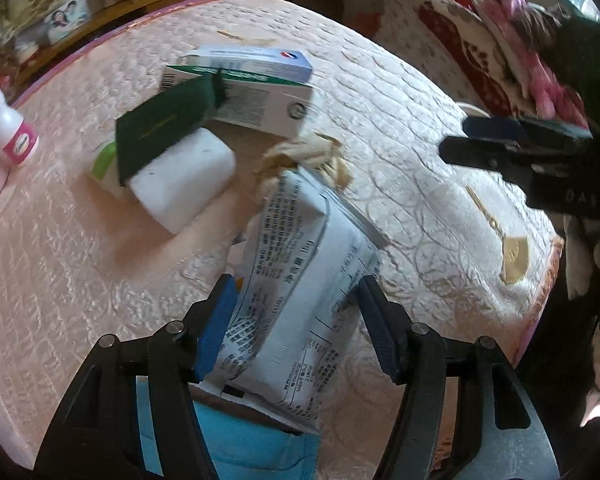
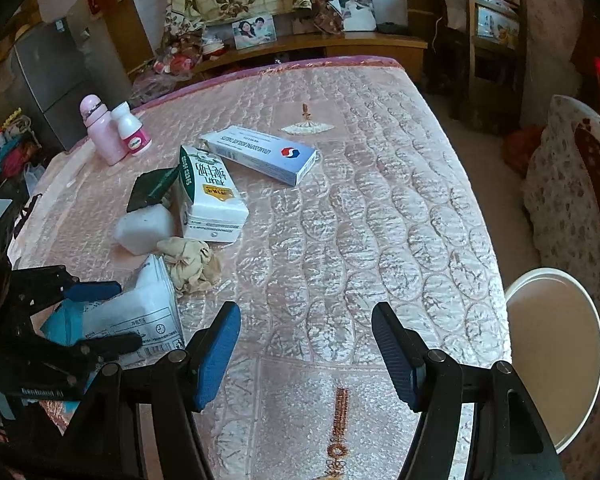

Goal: Collect trash
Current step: 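Grasp the white printed snack packet with the left gripper while the right grasps the beige crumpled paper, then carry the snack packet and beige paper toward the white bucket with both grippers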

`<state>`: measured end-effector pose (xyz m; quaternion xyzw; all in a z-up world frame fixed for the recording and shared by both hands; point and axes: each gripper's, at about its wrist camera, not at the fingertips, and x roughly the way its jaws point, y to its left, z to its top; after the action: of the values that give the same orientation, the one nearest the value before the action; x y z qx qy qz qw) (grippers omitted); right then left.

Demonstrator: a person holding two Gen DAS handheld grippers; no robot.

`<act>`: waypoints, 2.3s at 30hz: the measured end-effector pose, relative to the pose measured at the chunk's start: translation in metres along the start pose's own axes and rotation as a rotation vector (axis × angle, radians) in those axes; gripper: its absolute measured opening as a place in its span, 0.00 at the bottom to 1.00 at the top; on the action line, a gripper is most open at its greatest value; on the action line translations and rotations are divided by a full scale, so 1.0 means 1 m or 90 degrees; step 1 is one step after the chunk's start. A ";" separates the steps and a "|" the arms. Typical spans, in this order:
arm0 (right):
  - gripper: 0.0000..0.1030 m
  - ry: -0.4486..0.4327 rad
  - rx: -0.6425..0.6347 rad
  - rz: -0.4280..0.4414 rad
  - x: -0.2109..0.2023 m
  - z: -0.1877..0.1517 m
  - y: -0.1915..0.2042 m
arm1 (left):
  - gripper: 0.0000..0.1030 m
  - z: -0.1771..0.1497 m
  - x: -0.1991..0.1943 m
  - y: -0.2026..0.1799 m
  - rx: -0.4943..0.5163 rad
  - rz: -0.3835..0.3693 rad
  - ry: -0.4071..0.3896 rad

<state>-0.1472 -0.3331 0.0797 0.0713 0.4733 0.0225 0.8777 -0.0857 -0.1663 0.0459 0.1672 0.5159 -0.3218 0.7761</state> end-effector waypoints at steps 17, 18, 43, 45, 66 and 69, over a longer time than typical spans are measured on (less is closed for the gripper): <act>0.64 0.020 -0.013 0.109 0.041 0.019 0.061 | 0.17 -0.026 -0.070 0.088 -0.188 0.054 -0.104; 0.64 0.024 -0.011 0.114 0.046 0.020 0.065 | 0.17 -0.027 -0.070 0.091 -0.197 0.052 -0.107; 0.30 -0.056 0.007 0.091 -0.028 -0.003 0.009 | 0.17 0.024 -0.067 -0.007 -0.158 0.005 -0.159; 0.30 -0.062 0.014 0.083 -0.035 -0.006 -0.001 | 0.17 0.030 -0.065 -0.019 -0.148 0.001 -0.159; 0.31 -0.095 0.124 -0.023 -0.095 -0.045 -0.125 | 0.17 0.098 -0.033 -0.145 -0.030 -0.063 -0.162; 0.31 -0.094 0.142 -0.040 -0.101 -0.052 -0.144 | 0.17 0.108 -0.026 -0.161 -0.016 -0.075 -0.159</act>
<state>-0.2508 -0.4807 0.1141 0.1553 0.4086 -0.0634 0.8972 -0.1261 -0.3403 0.1256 0.0854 0.4280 -0.3785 0.8163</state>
